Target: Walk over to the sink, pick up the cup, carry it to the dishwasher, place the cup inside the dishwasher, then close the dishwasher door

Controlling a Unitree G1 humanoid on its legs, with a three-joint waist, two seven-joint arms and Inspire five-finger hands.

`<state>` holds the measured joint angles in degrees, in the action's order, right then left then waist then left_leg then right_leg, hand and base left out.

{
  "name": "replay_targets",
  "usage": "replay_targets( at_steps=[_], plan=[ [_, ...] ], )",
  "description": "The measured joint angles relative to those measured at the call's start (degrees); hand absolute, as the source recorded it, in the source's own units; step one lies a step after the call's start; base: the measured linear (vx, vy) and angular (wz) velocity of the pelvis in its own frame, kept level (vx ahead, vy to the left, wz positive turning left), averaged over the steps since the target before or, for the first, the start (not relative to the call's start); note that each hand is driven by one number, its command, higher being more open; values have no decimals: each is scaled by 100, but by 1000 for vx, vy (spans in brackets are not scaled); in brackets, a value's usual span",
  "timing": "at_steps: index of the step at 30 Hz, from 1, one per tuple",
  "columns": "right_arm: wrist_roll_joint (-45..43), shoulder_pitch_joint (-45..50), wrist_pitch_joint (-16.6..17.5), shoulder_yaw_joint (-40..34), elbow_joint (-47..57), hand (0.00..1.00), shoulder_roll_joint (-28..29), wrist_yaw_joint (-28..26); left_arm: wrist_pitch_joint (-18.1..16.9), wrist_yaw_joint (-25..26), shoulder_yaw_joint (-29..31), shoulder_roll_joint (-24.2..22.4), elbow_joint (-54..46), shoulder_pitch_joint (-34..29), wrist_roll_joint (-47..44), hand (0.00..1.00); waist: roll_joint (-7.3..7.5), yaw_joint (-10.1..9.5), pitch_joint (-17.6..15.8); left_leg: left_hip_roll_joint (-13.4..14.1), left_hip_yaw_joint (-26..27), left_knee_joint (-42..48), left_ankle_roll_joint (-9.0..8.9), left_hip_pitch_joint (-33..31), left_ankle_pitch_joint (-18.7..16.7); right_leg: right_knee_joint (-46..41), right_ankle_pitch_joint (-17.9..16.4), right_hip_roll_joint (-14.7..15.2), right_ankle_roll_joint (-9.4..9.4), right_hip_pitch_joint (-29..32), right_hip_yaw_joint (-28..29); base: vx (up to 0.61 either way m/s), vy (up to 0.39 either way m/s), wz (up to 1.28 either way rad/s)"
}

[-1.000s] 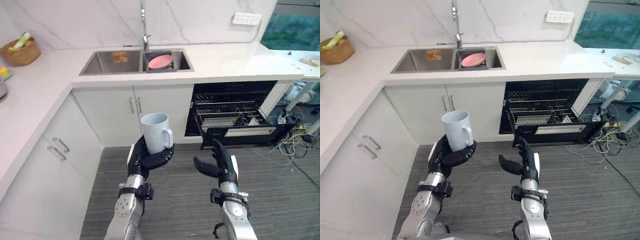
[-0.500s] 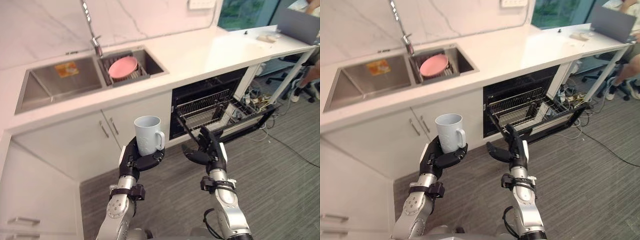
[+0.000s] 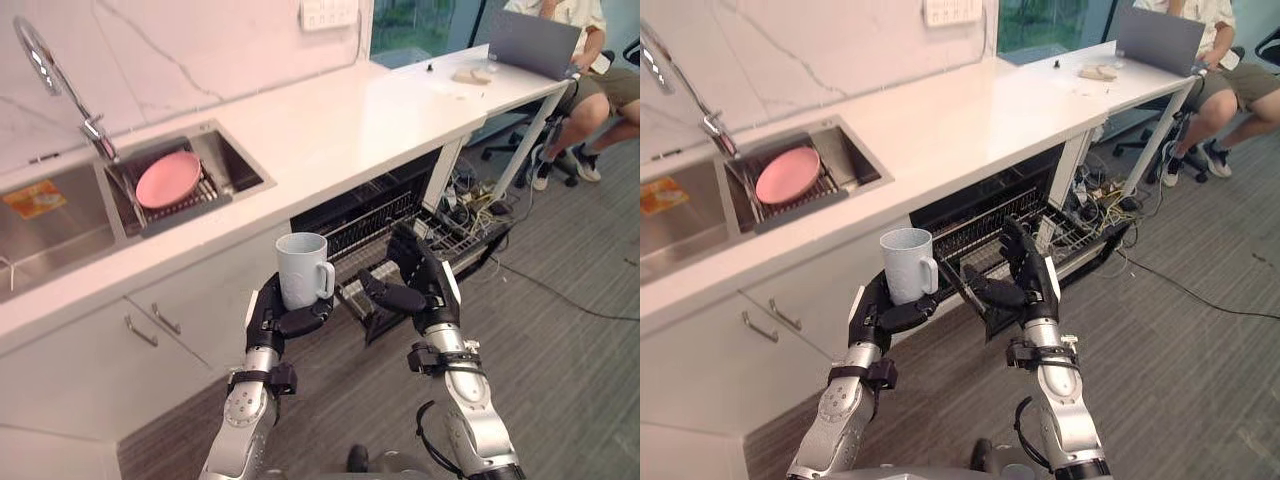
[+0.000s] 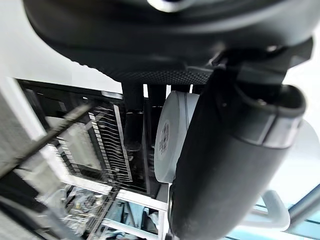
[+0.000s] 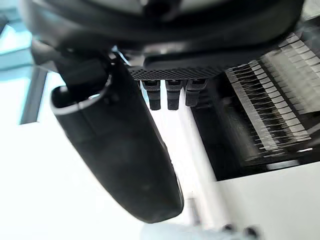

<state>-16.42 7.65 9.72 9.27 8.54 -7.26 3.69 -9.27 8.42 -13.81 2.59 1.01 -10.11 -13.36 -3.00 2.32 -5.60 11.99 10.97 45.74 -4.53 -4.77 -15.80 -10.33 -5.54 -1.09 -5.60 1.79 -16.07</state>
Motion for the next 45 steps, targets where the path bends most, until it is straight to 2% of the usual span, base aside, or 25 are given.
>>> replay_targets(
  at_steps=[2,3,5,6,7,8,10,13,17,25,34,35,37,45],
  plan=[
    [-26,-68,101,9,248,90,5,-92,-3,-1,2,-33,-4,38,0,30,0,-19,3,-95,-152,-581,61,-375,-167,100,3,30,15,-82,196,195,31,-39],
    [-32,-74,105,9,248,90,-3,-114,0,-2,-1,-38,-3,35,0,30,3,-35,1,-159,-261,-855,57,-392,-165,115,9,35,24,-110,261,160,68,-53],
    [-79,-66,102,4,175,90,-27,-139,2,-4,7,-38,-4,46,2,30,0,-79,4,-427,-781,-1988,1,-364,-70,141,14,73,90,-147,510,127,106,-58],
    [-153,-47,101,5,160,90,-53,-154,3,-4,6,-40,-4,49,6,30,-9,-74,9,-471,-880,-2278,5,-333,74,148,11,78,134,-154,561,111,145,-49],
    [-238,-3,96,4,113,90,-121,-191,3,-6,0,-57,-4,50,11,30,-60,-63,41,-492,-909,-2785,39,-240,628,154,-11,47,231,-169,652,113,175,-43],
    [-269,45,70,2,60,90,-147,-235,3,-15,5,-70,11,62,14,30,-83,-60,88,-464,-863,-3038,44,-138,1037,159,-34,22,306,-199,732,129,202,-44],
    [-342,152,39,12,55,90,-110,-321,4,-16,5,15,116,120,112,30,15,-6,132,-610,-729,-3416,127,152,1162,181,-28,166,423,-266,870,85,140,-24],
    [-499,155,37,29,66,90,-79,-555,6,-50,5,97,161,224,166,30,14,10,144,-797,-518,-3935,248,450,1368,296,27,324,571,-293,1065,35,120,-23],
    [-651,134,31,220,66,90,-144,-691,6,-121,-14,145,174,281,164,30,20,11,175,-880,-360,-4359,308,693,1529,478,129,374,654,-352,1201,4,64,-17],
    [-650,9,-116,556,67,90,-278,-890,12,-185,-267,179,432,699,166,30,53,23,240,-915,-232,-4519,368,735,1580,776,331,377,723,-413,1327,-1,16,-9],
    [-557,-154,-157,669,-32,90,-271,-719,14,-272,-626,192,432,723,167,30,110,8,376,-960,-237,-4645,393,733,1648,911,400,385,758,-420,1322,0,0,0],
    [-515,-199,-162,671,-110,30,-258,-655,14,-306,-687,192,432,723,167,30,110,9,412,-977,-242,-4680,399,733,1668,934,409,385,761,-418,1315,-5,5,4],
    [-437,-323,-173,662,-305,30,-212,-497,21,-377,-882,181,431,730,154,30,120,7,478,-990,-265,-4748,419,734,1710,954,413,415,764,-412,1293,-1,10,6],
    [-458,-492,-172,675,-633,30,-52,-319,69,-332,-905,279,432,739,89,30,125,-11,481,-988,-359,-4749,418,679,1748,969,424,419,752,-412,1205,-13,-9,6]
  ],
)
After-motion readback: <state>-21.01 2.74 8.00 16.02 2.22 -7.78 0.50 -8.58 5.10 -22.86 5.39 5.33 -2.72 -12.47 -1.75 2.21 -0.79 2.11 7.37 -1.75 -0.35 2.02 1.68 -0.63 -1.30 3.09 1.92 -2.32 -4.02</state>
